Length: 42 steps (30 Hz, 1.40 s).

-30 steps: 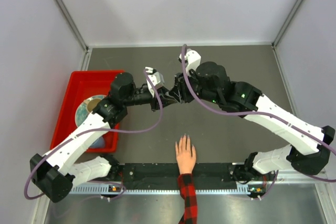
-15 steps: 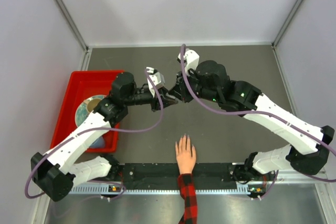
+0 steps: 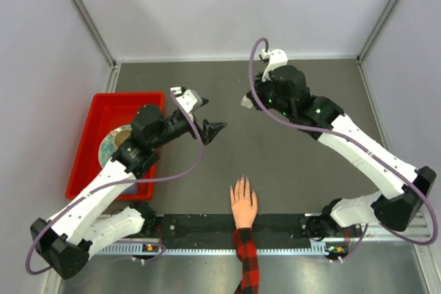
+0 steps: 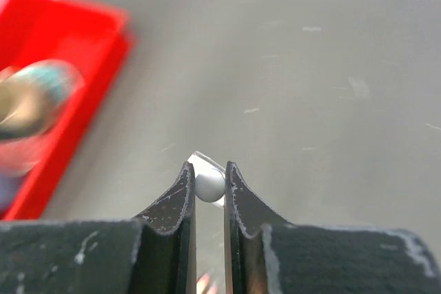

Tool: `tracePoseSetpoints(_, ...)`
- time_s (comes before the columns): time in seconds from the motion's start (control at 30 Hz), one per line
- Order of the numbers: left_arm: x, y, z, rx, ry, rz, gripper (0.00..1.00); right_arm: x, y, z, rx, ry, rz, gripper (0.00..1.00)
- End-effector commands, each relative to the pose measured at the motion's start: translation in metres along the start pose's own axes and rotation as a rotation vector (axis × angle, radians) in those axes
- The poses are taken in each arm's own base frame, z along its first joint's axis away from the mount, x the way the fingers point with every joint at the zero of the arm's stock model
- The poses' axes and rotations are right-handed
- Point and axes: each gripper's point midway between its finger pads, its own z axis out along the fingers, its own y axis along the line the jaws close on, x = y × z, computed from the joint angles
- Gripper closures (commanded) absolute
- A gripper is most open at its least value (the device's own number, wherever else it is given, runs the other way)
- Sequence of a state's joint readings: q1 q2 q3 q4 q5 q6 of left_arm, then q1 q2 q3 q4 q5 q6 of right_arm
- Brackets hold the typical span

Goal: Paint the nails

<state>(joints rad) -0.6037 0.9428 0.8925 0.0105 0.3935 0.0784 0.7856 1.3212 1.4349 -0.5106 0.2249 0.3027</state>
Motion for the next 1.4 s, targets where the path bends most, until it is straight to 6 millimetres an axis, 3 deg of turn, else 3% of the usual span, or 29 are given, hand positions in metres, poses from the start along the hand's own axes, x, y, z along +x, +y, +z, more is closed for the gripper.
tracePoseSetpoints(0.0,-0.025,0.042,-0.02,-0.266,-0.102,0.058,0.01,-0.026,-0.076,0.049,0.246,-0.127,0.108,1.0)
tracePoseSetpoints(0.03,-0.027,0.047,-0.022,-0.293,-0.105,0.072,0.01,-0.012,-0.094,0.07,0.312,-0.099,0.109,1.0)
tracePoseSetpoints(0.13,-0.028,0.05,-0.027,-0.322,-0.12,0.068,0.01,-0.014,-0.137,0.101,0.403,-0.132,0.129,1.0)
tracePoseSetpoints(0.17,-0.028,0.049,-0.027,-0.319,-0.125,0.068,0.01,-0.003,-0.15,0.121,0.425,-0.108,0.105,1.0)
tracePoseSetpoints(0.23,-0.026,0.048,-0.024,-0.309,-0.117,0.062,0.01,-0.016,-0.171,0.138,0.45,-0.172,0.09,1.0)
tracePoseSetpoints(0.27,-0.025,0.047,-0.023,-0.301,-0.115,0.06,0.01,0.0,-0.181,0.158,0.465,-0.134,0.061,1.0)
tracePoseSetpoints(0.37,-0.022,0.045,-0.02,-0.285,-0.111,0.05,0.01,-0.008,-0.201,0.186,0.467,-0.142,0.061,1.0)
tracePoseSetpoints(0.4,-0.021,0.045,-0.019,-0.285,-0.108,0.05,0.01,0.014,-0.21,0.208,0.468,-0.092,0.052,1.0)
tracePoseSetpoints(0.43,-0.022,0.045,-0.019,-0.281,-0.109,0.047,0.01,0.0,-0.215,0.215,0.469,-0.117,0.055,1.0)
tracePoseSetpoints(0.5,-0.022,0.044,-0.019,-0.278,-0.111,0.047,0.01,0.018,-0.223,0.236,0.469,-0.074,0.043,1.0)
tracePoseSetpoints(0.53,-0.023,0.045,-0.019,-0.282,-0.113,0.051,0.01,0.009,-0.223,0.24,0.466,-0.095,0.041,1.0)
tracePoseSetpoints(0.63,-0.021,0.045,-0.02,-0.283,-0.106,0.056,0.01,0.019,-0.228,0.263,0.458,-0.068,0.024,1.0)
tracePoseSetpoints(0.93,-0.022,0.043,-0.019,-0.27,-0.105,0.058,0.01,0.044,-0.23,0.288,0.433,0.01,0.019,0.97)
tracePoseSetpoints(1.37,-0.021,0.041,-0.017,-0.252,-0.099,0.057,0.01,0.062,-0.228,0.299,0.393,0.082,0.006,0.84)
